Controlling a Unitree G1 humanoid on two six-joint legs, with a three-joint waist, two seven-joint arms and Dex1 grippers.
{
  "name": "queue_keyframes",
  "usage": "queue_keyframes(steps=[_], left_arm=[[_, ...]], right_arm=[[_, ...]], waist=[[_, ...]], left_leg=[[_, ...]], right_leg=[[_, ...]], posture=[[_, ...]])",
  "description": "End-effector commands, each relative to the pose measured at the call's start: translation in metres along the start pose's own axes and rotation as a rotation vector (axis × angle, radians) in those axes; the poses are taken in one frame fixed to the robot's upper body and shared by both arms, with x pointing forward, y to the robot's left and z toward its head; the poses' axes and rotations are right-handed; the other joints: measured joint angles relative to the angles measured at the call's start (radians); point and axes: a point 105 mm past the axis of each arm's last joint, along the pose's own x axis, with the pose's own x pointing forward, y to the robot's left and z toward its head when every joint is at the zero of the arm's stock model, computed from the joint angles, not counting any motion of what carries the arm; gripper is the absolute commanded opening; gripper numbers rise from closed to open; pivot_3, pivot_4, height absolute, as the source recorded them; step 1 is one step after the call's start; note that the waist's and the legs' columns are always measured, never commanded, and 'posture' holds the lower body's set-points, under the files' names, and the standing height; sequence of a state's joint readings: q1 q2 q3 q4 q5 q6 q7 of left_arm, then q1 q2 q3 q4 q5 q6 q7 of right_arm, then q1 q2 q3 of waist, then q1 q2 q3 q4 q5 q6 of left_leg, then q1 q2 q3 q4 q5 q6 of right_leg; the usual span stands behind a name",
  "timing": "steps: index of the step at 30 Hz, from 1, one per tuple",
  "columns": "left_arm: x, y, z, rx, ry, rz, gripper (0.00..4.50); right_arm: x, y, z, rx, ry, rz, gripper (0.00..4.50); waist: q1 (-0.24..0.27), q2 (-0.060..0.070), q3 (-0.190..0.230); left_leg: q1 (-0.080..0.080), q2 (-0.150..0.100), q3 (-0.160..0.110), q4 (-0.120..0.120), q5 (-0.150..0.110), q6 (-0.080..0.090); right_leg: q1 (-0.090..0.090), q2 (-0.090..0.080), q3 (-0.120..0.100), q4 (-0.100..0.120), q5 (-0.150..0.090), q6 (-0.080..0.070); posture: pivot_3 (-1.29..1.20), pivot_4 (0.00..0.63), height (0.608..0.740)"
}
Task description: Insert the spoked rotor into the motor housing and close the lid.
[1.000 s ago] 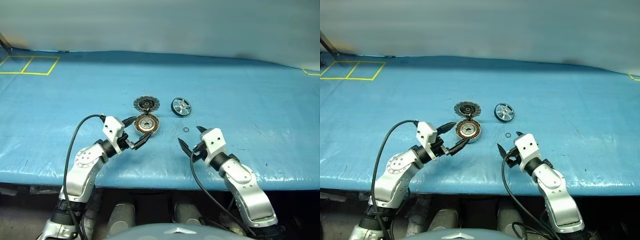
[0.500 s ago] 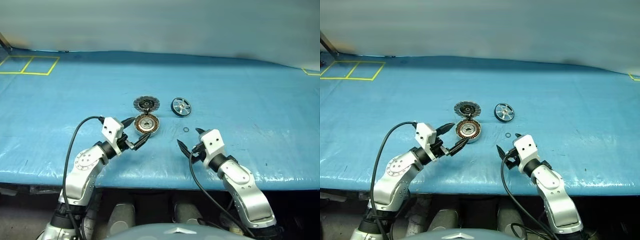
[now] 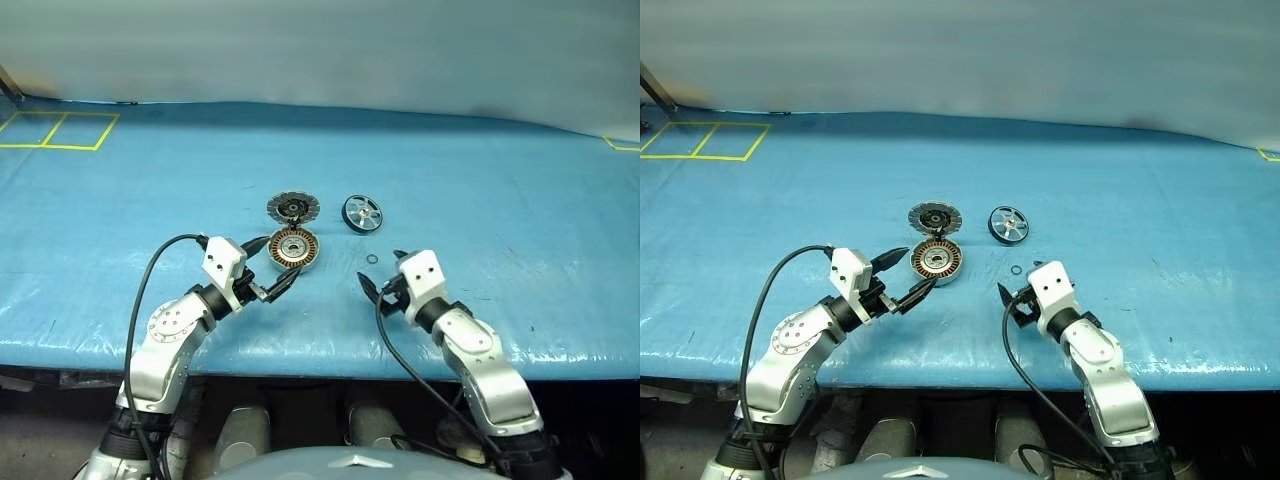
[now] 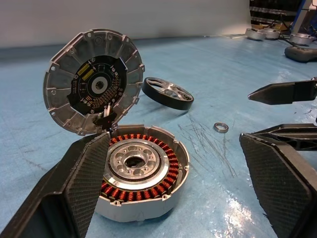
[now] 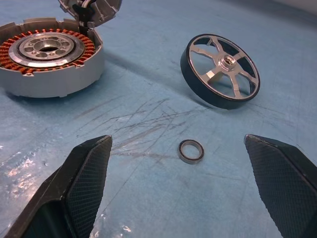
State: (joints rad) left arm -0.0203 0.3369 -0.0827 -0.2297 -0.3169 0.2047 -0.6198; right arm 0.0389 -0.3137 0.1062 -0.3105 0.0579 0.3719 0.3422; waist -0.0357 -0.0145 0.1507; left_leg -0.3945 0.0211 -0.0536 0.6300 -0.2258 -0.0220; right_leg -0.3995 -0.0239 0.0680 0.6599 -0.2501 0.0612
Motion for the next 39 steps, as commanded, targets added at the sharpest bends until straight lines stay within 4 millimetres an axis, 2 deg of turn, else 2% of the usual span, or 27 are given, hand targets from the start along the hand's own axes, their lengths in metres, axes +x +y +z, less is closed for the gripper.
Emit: queue_keyframes(steps=[1,12,17,22,28,39], left_arm=[[0.001,0.001,0.008,0.033,-0.035,0.001,4.48],[-0.003,0.000,0.003,0.047,-0.005,0.004,4.48],[-0.003,0.000,0.002,0.047,-0.004,0.009,4.48],[-0.003,-0.003,-0.001,0.049,0.008,-0.002,4.48],[-0.004,0.001,-0.010,0.048,0.023,0.002,4.48],[-0.004,0.005,-0.021,0.049,0.034,-0.008,4.48]], right_arm=[[0.005,-0.007,0.011,-0.022,-0.046,-0.019,4.50],[0.025,0.002,-0.004,0.000,-0.010,0.024,4.50],[0.032,-0.003,-0.015,0.042,0.015,-0.016,4.50],[0.030,-0.006,-0.016,0.122,0.006,-0.015,4.50],[0.023,-0.010,-0.031,0.164,0.067,-0.013,4.50],[0.031,-0.003,-0.041,0.198,0.111,-0.036,4.50]], waist=[[0.000,0.000,0.000],[-0.002,0.000,0.000],[0.000,0.000,0.000],[0.000,0.000,0.000],[-0.001,0.000,0.000],[-0.003,0.000,0.000]], left_leg=[[0.000,0.000,0.000,0.000,0.000,0.000],[0.000,0.000,0.000,0.000,0.000,0.000],[0.000,0.000,0.000,0.000,0.000,0.000],[0.000,0.000,0.000,0.000,0.000,0.000],[0.000,0.000,0.000,0.000,0.000,0.000],[0.001,0.000,0.000,0.000,0.000,0.000]], right_leg=[[0.000,0.000,0.000,0.000,0.001,0.001],[0.000,0.000,0.000,0.000,0.002,0.003],[0.000,0.000,0.000,0.000,0.002,0.003],[0.000,0.000,0.000,0.000,0.003,0.002],[0.000,0.000,0.000,0.000,0.003,0.002],[0.000,0.000,0.000,0.000,0.002,0.003]], posture=[[0.00,0.150,0.740],[0.00,0.150,0.740],[0.00,0.150,0.740],[0.00,0.150,0.740],[0.00,0.150,0.740],[0.00,0.150,0.740]])
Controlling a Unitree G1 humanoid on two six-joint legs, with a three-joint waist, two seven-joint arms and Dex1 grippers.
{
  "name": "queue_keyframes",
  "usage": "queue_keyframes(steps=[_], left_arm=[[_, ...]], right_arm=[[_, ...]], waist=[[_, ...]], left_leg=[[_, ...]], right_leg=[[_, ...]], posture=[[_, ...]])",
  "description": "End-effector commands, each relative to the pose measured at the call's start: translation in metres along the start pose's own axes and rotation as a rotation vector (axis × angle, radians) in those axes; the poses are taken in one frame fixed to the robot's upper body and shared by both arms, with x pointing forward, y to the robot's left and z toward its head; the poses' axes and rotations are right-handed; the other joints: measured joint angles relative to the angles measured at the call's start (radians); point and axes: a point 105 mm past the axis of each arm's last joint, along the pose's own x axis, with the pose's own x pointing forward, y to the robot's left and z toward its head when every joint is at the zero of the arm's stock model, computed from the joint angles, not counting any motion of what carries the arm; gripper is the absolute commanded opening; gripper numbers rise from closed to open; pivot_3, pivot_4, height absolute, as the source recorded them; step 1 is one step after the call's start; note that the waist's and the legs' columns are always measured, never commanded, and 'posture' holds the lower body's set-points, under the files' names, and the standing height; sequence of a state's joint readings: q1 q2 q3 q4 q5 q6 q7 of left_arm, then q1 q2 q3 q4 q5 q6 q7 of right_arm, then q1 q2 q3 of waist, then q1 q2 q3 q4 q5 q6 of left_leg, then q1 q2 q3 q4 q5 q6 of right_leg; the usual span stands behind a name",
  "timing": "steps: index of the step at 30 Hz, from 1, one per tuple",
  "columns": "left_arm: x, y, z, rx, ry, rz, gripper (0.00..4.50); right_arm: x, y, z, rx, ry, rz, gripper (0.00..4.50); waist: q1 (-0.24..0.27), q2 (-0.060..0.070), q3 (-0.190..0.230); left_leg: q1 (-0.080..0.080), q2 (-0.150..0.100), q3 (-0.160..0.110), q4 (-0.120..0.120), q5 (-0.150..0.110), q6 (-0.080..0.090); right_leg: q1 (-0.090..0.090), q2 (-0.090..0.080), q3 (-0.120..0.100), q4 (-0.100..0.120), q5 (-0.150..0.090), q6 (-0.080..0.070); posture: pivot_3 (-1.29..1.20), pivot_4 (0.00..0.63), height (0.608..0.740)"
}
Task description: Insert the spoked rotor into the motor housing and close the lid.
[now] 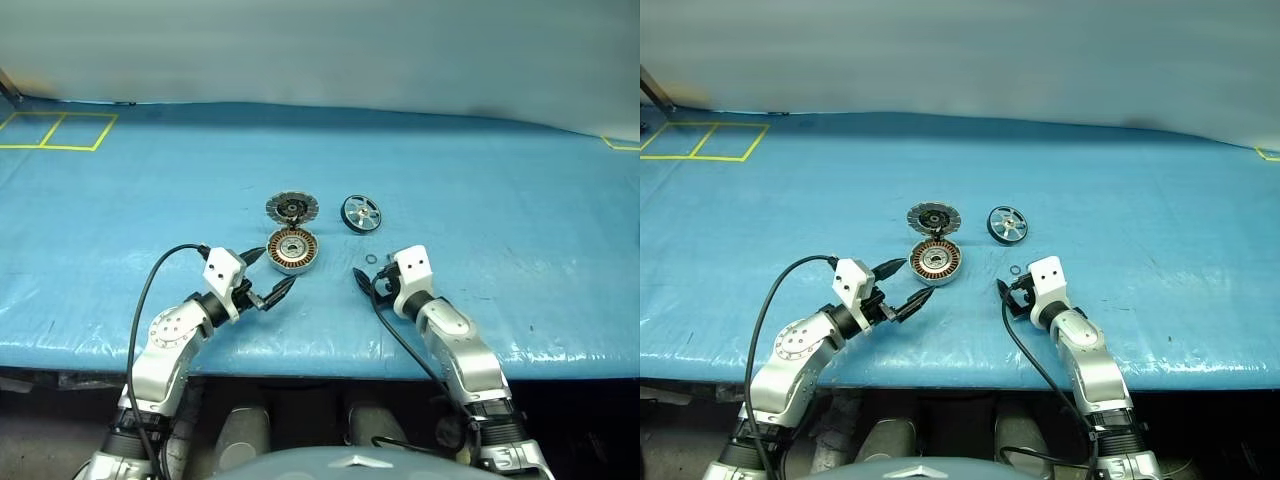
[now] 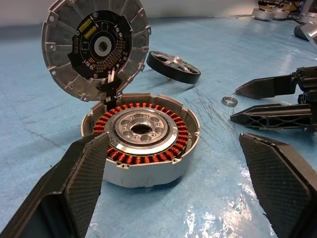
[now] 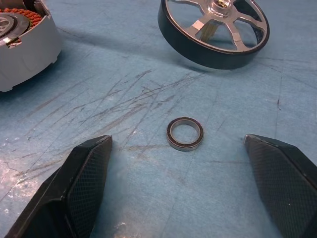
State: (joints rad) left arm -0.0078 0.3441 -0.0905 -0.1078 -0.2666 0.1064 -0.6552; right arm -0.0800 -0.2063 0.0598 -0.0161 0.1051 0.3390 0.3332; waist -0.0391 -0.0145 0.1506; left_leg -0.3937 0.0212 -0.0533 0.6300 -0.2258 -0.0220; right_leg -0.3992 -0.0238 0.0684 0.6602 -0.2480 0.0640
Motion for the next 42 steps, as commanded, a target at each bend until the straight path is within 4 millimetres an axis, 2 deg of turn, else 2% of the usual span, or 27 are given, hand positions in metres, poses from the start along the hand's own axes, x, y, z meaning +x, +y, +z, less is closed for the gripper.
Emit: queue_keyframes(steps=[1,11,14,22,24,32,37,42], left_arm=[[0.001,0.000,0.003,0.029,-0.022,-0.009,4.48],[0.002,0.000,0.001,0.032,-0.030,-0.012,4.48],[0.002,-0.001,0.003,0.024,-0.045,-0.016,4.50],[0.005,0.000,0.007,0.028,-0.052,-0.016,4.50],[0.005,0.000,0.007,0.029,-0.052,-0.016,4.50],[0.006,-0.001,0.011,0.022,-0.061,-0.014,4.50],[0.004,-0.004,0.022,0.022,-0.087,-0.046,4.50],[0.003,-0.004,0.030,0.052,-0.080,-0.111,4.50]], right_arm=[[0.002,0.000,-0.010,0.009,0.042,-0.012,4.50],[-0.002,-0.002,-0.013,0.000,0.050,-0.015,4.50],[-0.002,-0.001,-0.012,-0.006,0.044,-0.013,3.84],[-0.001,-0.001,-0.012,-0.019,0.040,-0.019,1.20],[-0.001,-0.001,-0.012,-0.016,0.038,-0.018,0.75],[-0.007,0.003,-0.011,-0.001,0.034,0.003,0.76],[-0.016,0.020,0.018,0.058,-0.077,0.123,0.76],[-0.027,0.041,0.042,0.000,-0.123,0.267,0.76]], waist=[[0.000,0.000,0.000],[0.001,0.000,0.000],[0.002,0.000,0.000],[0.001,0.000,0.000],[0.002,0.000,0.000],[0.003,0.000,0.000],[0.002,0.000,0.000],[0.001,0.001,0.001]], left_leg=[[0.000,0.000,0.000,0.000,0.000,0.000],[0.000,0.000,0.000,0.000,0.000,0.000],[0.000,0.000,0.000,0.000,0.000,0.000],[0.000,0.000,0.000,0.000,0.000,0.000],[0.000,0.000,0.000,0.000,0.000,0.000],[0.000,0.000,0.000,0.000,0.000,0.000],[0.000,0.000,-0.001,0.000,0.000,0.000],[0.000,0.000,-0.001,0.000,0.000,0.000]], right_leg=[[0.000,0.000,0.000,0.000,0.000,0.000],[0.000,0.000,0.000,0.000,0.000,0.000],[0.000,0.000,0.000,0.000,0.000,0.000],[0.000,0.000,0.000,0.000,0.000,0.000],[0.000,0.000,0.000,0.000,0.000,0.000],[0.000,0.000,0.000,0.000,0.000,0.000],[0.000,0.000,0.000,0.000,0.000,0.001],[0.000,0.000,0.000,0.000,0.000,0.000]], posture=[[0.00,0.150,0.740],[0.00,0.150,0.740],[0.00,0.150,0.740],[0.00,0.150,0.740],[0.00,0.150,0.740],[0.00,0.150,0.740],[0.00,0.150,0.740],[0.00,0.150,0.740]])
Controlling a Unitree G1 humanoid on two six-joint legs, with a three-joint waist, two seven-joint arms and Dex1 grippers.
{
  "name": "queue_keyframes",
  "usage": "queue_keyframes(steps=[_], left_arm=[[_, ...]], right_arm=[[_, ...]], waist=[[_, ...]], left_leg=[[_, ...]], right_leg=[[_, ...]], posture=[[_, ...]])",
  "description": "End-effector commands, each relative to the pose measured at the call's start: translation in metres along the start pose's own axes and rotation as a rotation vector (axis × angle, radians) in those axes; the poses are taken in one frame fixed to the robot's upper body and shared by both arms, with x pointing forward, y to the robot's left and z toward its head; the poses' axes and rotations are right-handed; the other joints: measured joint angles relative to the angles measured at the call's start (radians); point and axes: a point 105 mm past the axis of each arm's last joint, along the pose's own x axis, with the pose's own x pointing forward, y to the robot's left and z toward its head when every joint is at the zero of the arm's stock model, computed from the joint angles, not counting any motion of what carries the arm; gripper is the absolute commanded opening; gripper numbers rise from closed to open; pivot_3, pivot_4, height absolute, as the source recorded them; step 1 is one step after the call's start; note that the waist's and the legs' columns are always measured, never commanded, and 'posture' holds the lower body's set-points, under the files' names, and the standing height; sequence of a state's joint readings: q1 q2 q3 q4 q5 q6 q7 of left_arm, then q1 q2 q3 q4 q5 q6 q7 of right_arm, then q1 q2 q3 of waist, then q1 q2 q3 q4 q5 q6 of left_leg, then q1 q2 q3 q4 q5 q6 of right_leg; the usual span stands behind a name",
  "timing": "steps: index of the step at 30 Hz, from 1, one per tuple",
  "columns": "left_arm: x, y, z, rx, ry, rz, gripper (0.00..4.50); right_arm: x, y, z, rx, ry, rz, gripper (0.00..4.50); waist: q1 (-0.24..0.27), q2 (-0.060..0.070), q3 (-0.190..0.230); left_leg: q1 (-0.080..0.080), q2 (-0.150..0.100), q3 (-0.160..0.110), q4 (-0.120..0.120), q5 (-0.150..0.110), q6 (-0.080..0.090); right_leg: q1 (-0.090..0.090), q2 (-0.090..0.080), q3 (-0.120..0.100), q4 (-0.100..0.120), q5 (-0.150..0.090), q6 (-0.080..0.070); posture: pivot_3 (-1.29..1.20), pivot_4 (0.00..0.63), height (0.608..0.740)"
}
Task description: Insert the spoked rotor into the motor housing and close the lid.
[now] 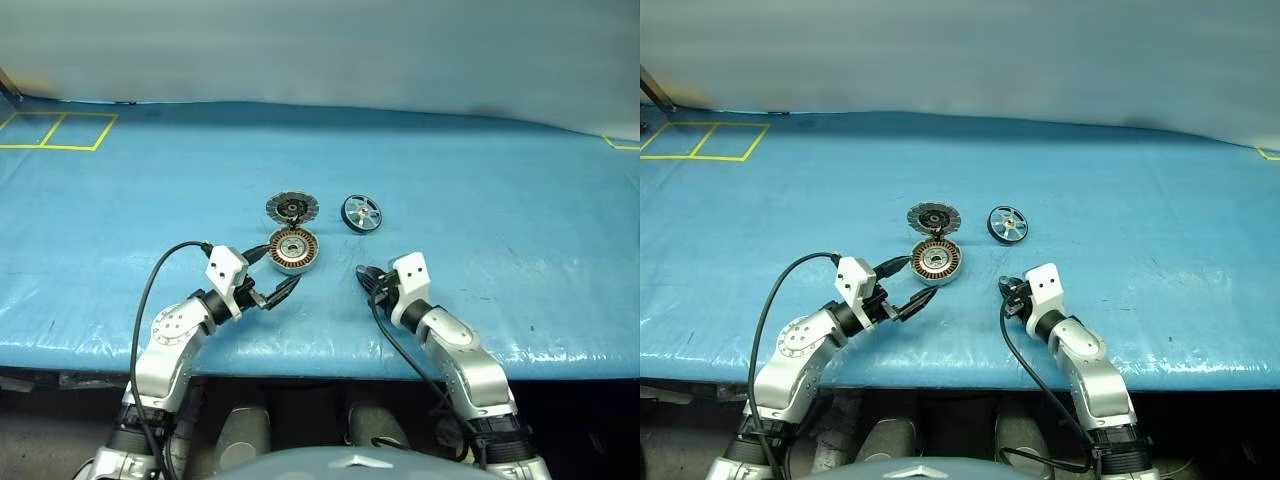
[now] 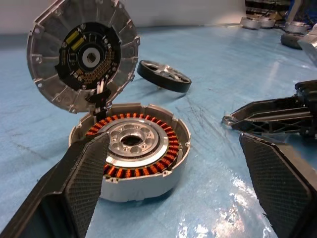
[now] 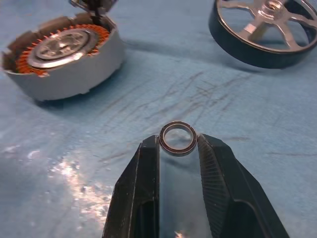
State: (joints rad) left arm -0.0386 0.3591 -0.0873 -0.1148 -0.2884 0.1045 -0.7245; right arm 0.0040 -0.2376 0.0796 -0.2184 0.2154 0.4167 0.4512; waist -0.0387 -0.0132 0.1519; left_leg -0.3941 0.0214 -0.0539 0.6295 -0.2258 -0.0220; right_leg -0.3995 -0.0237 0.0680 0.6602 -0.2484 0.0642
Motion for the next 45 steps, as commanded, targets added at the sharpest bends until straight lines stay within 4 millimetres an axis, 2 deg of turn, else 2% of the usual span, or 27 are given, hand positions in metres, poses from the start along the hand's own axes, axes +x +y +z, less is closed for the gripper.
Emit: queue_keyframes(steps=[1,6,8,12,14,21,28,37,40,45], left_arm=[[-0.002,0.003,0.019,0.021,-0.042,-0.031,4.50],[-0.013,0.014,0.017,0.025,0.000,-0.009,4.50],[-0.022,0.025,0.021,0.041,0.000,0.048,4.50],[-0.033,0.050,0.025,0.068,-0.011,0.204,4.50],[-0.035,0.054,0.026,0.073,-0.019,0.239,4.50],[-0.029,0.042,0.020,0.016,-0.049,0.270,4.50],[-0.025,0.028,0.009,-0.034,-0.043,0.263,4.50],[-0.031,0.024,-0.006,-0.069,0.010,0.260,4.50],[-0.030,0.021,-0.006,-0.080,0.004,0.252,4.50],[-0.028,0.019,-0.006,-0.086,0.001,0.245,4.50]], right_arm=[[-0.001,0.023,0.027,-0.082,-0.057,0.134,0.76],[0.002,0.048,0.032,-0.165,-0.030,0.266,0.76],[0.007,0.057,0.039,-0.184,-0.051,0.301,0.76],[0.026,0.054,0.055,-0.208,-0.105,0.257,0.76],[0.033,0.053,0.058,-0.220,-0.113,0.244,0.76],[0.061,0.055,0.052,-0.284,-0.073,0.218,0.76],[0.080,0.056,0.066,-0.251,-0.123,0.174,0.76],[0.086,0.070,0.056,-0.279,-0.083,0.240,0.76],[0.087,0.067,0.053,-0.265,-0.073,0.225,0.76],[0.088,0.073,0.055,-0.271,-0.079,0.248,0.76]], waist=[[0.001,0.000,0.000],[0.000,-0.001,0.000],[0.000,-0.001,0.001],[0.000,-0.001,0.002],[0.001,-0.001,0.002],[0.002,-0.002,0.002],[0.000,-0.002,0.002],[-0.001,-0.002,0.002],[-0.001,-0.002,0.002],[0.000,-0.002,0.002]], left_leg=[[0.000,0.000,0.000,0.000,0.000,0.000],[0.000,0.000,0.000,0.000,0.000,0.000],[0.000,0.000,0.000,-0.001,0.000,0.000],[-0.001,0.001,0.000,0.000,0.000,0.000],[-0.001,0.001,0.000,0.000,0.000,0.000],[-0.002,-0.001,-0.001,0.000,0.000,0.000],[-0.002,0.000,-0.001,-0.001,0.000,0.000],[-0.002,0.000,-0.001,-0.001,0.000,0.000],[-0.002,0.000,-0.001,-0.001,0.000,0.000],[-0.002,0.000,0.000,-0.001,0.000,0.000]], right_leg=[[0.000,0.000,0.000,0.000,0.000,0.000],[0.000,0.000,0.000,0.000,0.000,0.000],[-0.001,0.001,-0.001,0.000,0.000,0.000],[-0.001,0.000,-0.001,0.000,0.000,0.000],[-0.001,0.000,-0.001,0.000,0.000,0.000],[-0.001,-0.001,-0.001,-0.001,0.004,-0.004],[-0.002,0.000,-0.001,0.000,0.003,-0.004],[-0.002,0.000,-0.001,0.000,0.003,-0.005],[-0.002,0.000,-0.001,0.000,0.003,-0.005],[-0.002,0.000,-0.001,0.000,0.003,-0.005]], posture=[[0.00,0.150,0.740],[0.00,0.150,0.740],[0.00,0.150,0.740],[0.00,0.150,0.740],[0.00,0.150,0.740],[0.00,0.150,0.740],[0.00,0.150,0.740],[0.00,0.150,0.740],[0.00,0.150,0.740],[0.00,0.150,0.740]])
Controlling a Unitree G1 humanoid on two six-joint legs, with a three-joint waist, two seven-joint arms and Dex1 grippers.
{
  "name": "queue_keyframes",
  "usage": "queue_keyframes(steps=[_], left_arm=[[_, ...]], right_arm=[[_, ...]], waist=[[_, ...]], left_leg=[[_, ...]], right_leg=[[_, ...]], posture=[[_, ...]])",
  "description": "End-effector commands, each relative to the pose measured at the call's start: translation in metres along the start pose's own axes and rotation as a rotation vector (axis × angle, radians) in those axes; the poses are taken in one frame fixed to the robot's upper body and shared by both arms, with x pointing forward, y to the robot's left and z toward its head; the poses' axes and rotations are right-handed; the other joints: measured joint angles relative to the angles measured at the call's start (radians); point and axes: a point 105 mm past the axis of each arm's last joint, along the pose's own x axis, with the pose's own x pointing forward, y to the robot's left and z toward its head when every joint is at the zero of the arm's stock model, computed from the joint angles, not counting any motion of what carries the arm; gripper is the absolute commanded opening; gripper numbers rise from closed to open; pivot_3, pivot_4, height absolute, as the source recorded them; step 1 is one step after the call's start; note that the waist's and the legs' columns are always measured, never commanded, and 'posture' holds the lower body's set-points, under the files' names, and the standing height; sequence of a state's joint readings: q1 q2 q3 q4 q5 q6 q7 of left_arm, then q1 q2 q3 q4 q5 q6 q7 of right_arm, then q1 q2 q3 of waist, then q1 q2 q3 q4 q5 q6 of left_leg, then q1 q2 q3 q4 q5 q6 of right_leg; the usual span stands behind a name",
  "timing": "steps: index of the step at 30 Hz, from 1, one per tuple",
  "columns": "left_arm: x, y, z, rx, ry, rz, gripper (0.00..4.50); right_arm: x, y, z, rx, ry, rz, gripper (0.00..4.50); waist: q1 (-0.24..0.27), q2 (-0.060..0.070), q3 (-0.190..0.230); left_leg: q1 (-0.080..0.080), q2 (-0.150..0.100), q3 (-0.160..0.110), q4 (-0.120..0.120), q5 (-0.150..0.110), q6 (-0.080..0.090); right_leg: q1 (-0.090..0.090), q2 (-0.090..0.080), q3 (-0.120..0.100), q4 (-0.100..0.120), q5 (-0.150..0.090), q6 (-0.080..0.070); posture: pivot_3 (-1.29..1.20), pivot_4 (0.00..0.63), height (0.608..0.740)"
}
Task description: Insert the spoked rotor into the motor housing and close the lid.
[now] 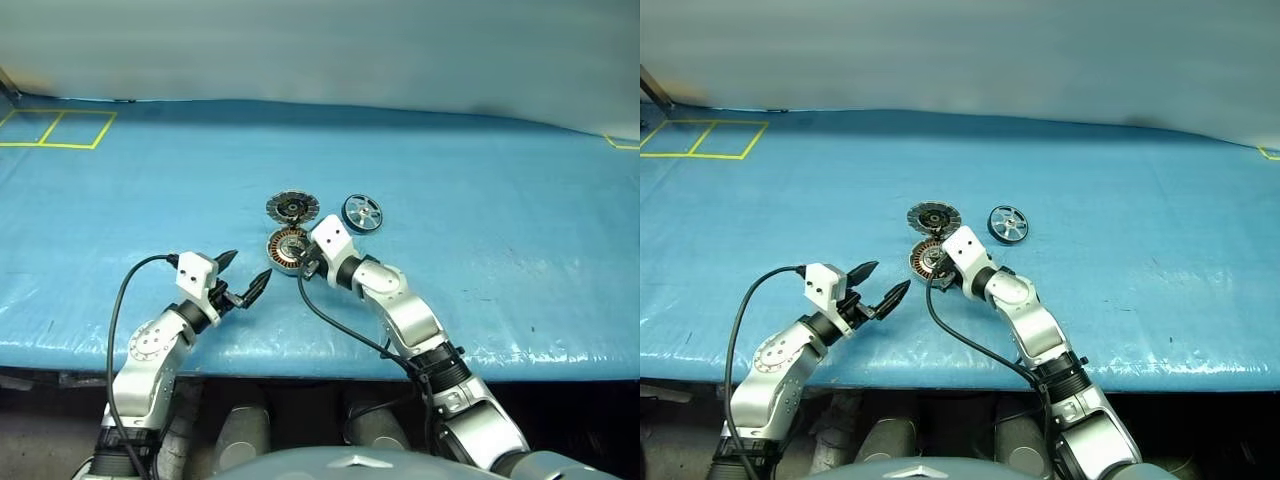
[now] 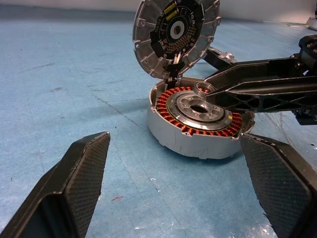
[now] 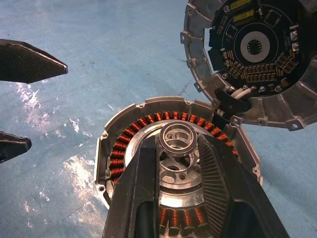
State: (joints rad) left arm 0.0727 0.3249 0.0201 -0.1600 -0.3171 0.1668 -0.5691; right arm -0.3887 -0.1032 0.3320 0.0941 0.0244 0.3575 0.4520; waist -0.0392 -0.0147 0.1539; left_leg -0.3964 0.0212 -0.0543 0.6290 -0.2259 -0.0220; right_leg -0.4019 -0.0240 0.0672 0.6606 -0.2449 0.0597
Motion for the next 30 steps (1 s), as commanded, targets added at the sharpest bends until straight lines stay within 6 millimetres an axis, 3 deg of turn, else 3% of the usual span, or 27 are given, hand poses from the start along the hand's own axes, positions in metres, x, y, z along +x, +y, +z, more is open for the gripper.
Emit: queue_keyframes(steps=[1,6,13,20,26,30], left_arm=[[0.001,-0.005,0.010,0.020,-0.034,-0.024,4.50],[0.002,-0.007,0.012,0.023,-0.037,-0.035,4.50],[0.000,-0.008,0.010,0.024,-0.030,-0.036,4.50],[0.005,-0.010,0.008,0.018,-0.022,-0.060,4.50],[0.015,-0.014,0.009,0.024,-0.025,-0.098,4.50],[0.017,-0.013,0.010,0.029,-0.028,-0.105,4.50]], right_arm=[[0.003,0.004,0.018,-0.023,-0.067,0.015,0.76],[0.002,-0.002,0.022,0.019,-0.095,-0.020,0.76],[-0.034,-0.022,0.021,-0.006,-0.119,-0.101,0.76],[-0.083,-0.056,-0.015,0.055,-0.026,-0.287,0.76],[-0.088,-0.057,-0.050,0.028,0.085,-0.335,0.76],[-0.087,-0.055,-0.055,0.043,0.090,-0.350,2.13]], waist=[[-0.001,0.000,0.000],[-0.001,0.000,0.000],[0.004,0.000,0.000],[0.001,0.000,0.000],[0.000,0.000,0.000],[0.000,0.000,0.000]], left_leg=[[0.000,0.000,0.000,0.000,0.000,0.000],[0.000,0.000,0.000,0.000,0.000,0.000],[-0.001,0.000,0.000,0.000,0.000,0.000],[-0.001,0.000,0.000,0.000,0.000,0.000],[0.001,0.000,0.001,0.000,0.000,0.000],[0.000,0.000,0.001,0.000,0.000,0.000]], right_leg=[[0.000,0.000,0.000,0.000,0.000,0.000],[0.000,0.000,0.000,0.000,0.000,0.000],[0.000,0.000,0.000,-0.001,0.000,0.000],[0.000,0.000,0.000,0.000,-0.001,0.000],[0.000,0.000,0.000,0.000,-0.002,0.003],[0.000,0.000,0.001,0.000,-0.002,0.003]], posture=[[0.00,0.150,0.740],[0.00,0.150,0.740],[0.00,0.150,0.740],[0.00,0.150,0.740],[0.00,0.150,0.740],[0.00,0.150,0.740]])
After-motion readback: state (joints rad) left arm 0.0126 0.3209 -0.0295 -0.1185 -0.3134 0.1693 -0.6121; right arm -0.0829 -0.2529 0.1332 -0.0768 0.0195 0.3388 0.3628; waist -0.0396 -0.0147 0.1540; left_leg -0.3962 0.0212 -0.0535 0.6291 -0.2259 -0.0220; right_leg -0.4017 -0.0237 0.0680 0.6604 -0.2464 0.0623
